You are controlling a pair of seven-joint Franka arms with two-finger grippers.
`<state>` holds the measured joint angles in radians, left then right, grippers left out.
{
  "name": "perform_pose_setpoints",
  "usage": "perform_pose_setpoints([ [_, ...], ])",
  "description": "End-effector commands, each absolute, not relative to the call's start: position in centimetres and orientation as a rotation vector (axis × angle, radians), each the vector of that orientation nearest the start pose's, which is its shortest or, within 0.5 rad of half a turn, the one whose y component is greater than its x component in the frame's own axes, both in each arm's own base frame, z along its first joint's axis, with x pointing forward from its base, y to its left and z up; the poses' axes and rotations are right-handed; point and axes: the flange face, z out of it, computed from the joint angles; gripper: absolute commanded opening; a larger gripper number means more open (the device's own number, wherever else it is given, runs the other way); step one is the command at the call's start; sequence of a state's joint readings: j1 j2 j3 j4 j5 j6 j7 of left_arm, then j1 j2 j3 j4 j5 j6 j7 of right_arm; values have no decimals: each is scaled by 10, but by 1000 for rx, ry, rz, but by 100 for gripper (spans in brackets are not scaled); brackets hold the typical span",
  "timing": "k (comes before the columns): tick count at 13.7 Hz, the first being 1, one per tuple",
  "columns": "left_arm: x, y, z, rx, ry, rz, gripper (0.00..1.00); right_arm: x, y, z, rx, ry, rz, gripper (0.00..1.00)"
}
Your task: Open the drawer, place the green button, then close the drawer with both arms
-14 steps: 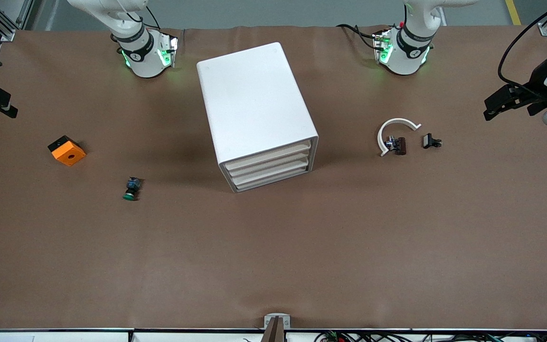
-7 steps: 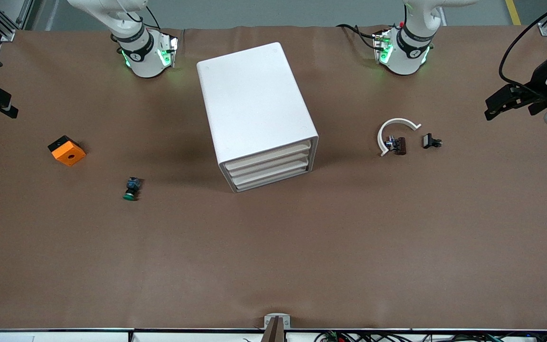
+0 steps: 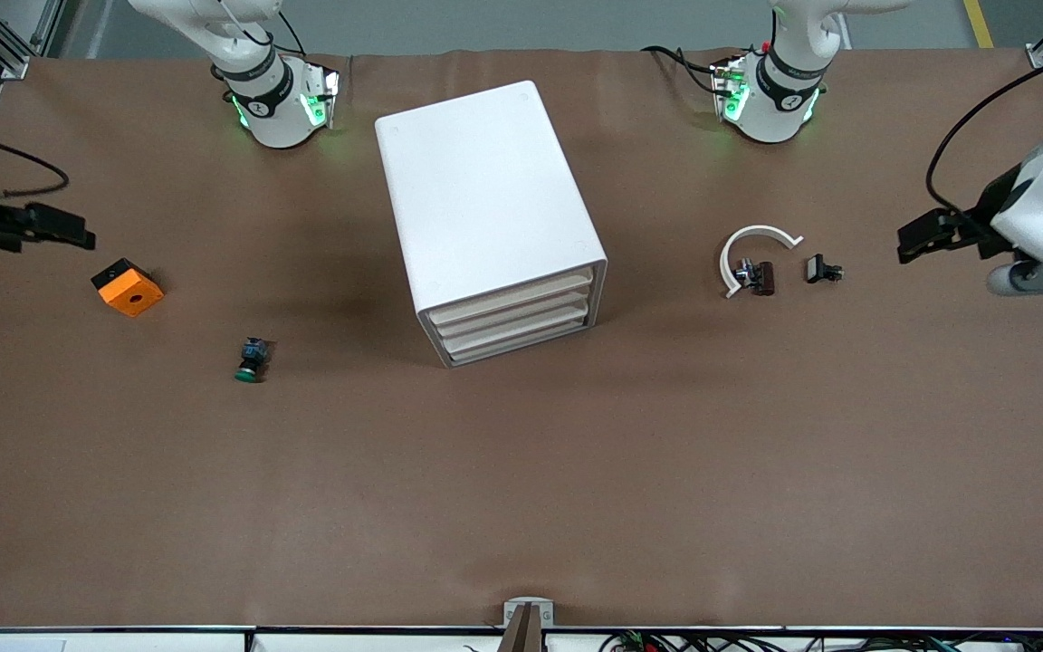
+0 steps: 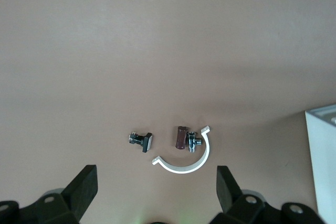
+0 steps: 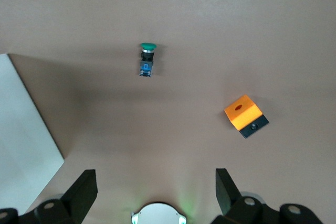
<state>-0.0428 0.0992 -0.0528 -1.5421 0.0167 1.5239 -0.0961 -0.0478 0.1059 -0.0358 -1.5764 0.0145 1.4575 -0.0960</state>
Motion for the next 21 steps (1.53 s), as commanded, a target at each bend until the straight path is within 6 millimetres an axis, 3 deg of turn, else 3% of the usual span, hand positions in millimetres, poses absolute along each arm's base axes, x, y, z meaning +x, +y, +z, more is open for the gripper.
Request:
perform_pose_setpoints([
  [1, 598, -68, 549, -3177, 93, 218, 100, 565, -41, 492, -3084, 6, 343, 100],
  [3, 613, -75, 511, -3228, 160, 300, 100, 563, -37, 450, -3086, 36, 298, 100],
  [5, 626, -93, 470, -3239, 367, 356, 100, 558, -22, 403, -3080, 73, 211, 100],
  [8, 641, -134, 397, -3306, 508, 433, 100, 546, 12, 343, -3095, 106, 126, 100],
  [9, 646, -153, 380, -3341, 538, 414, 100, 549, 16, 324, -3099, 97, 119, 100],
  [12, 655, -184, 323, -3455, 635, 395, 100, 557, 28, 268, -3108, 67, 124, 100],
  [16, 654, -217, 261, -3624, 820, 403, 100, 560, 29, 213, -3124, 44, 133, 100],
  [18, 649, -251, 255, -3675, 827, 342, 96, 557, 27, 196, -3125, 38, 163, 100],
  [21, 644, -260, 231, -3747, 813, 401, 90, 550, 25, 184, -3124, 41, 221, 100],
])
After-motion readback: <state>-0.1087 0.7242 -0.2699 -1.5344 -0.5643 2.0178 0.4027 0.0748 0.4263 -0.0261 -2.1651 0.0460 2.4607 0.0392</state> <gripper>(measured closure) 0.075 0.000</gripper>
